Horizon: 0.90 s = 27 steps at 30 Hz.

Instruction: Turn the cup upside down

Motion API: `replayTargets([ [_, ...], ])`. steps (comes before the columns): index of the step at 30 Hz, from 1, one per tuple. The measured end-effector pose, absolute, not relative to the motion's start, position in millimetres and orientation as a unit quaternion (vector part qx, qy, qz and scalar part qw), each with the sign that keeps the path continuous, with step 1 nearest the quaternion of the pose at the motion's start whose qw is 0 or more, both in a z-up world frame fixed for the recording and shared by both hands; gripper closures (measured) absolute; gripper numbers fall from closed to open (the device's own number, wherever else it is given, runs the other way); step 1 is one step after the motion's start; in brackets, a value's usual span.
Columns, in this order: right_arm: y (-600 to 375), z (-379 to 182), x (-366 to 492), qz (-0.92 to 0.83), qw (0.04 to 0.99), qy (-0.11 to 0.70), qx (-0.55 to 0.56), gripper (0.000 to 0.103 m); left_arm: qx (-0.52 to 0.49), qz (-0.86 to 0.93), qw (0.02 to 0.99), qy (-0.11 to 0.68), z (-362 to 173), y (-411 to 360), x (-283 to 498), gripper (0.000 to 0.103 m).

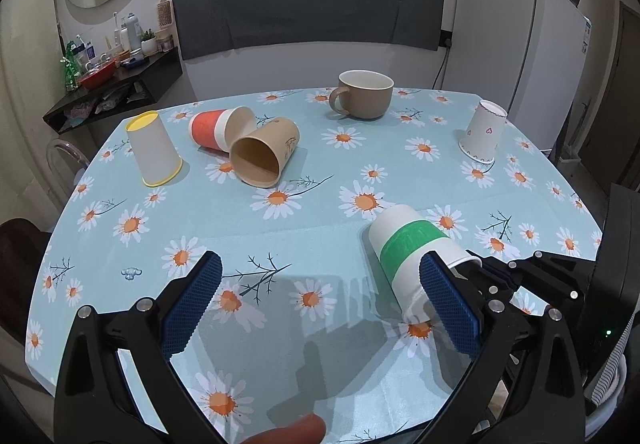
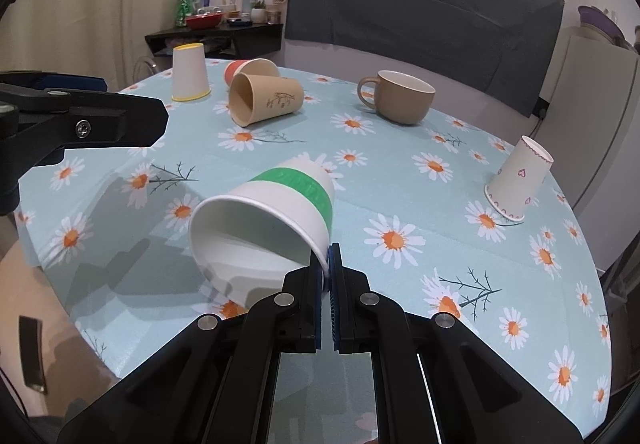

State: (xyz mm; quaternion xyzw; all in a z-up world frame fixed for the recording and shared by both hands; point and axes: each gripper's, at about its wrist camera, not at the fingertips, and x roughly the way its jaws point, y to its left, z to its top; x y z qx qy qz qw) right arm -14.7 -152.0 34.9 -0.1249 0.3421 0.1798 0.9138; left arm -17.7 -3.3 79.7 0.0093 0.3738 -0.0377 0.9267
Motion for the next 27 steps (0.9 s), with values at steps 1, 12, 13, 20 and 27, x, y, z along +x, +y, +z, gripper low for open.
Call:
replayTargets([
  [1,-152,34,-15,0.181,0.913,0.344,-0.122,0.098,0.008,-0.037,0.926,0.376,79,-3,-18,0.006],
  [12,-158,33,-19,0.191,0.908,0.350,-0.131,0.047,-0.019,-0.060,0.913,0.404,71,-4,-4,0.006],
  [13,-160,33,-19,0.190,0.909,0.347,-0.132,0.043,-0.019,-0.059,0.912,0.405,70,-5,-1,0.006],
  [20,-176,33,-24,0.190,0.907,0.349,-0.143,0.021,-0.021,-0.053,0.893,0.447,63,-18,21,0.006],
  [27,-198,37,-30,0.180,0.907,0.348,-0.155,0.017,-0.070,-0.051,0.857,0.508,51,-22,45,0.006],
])
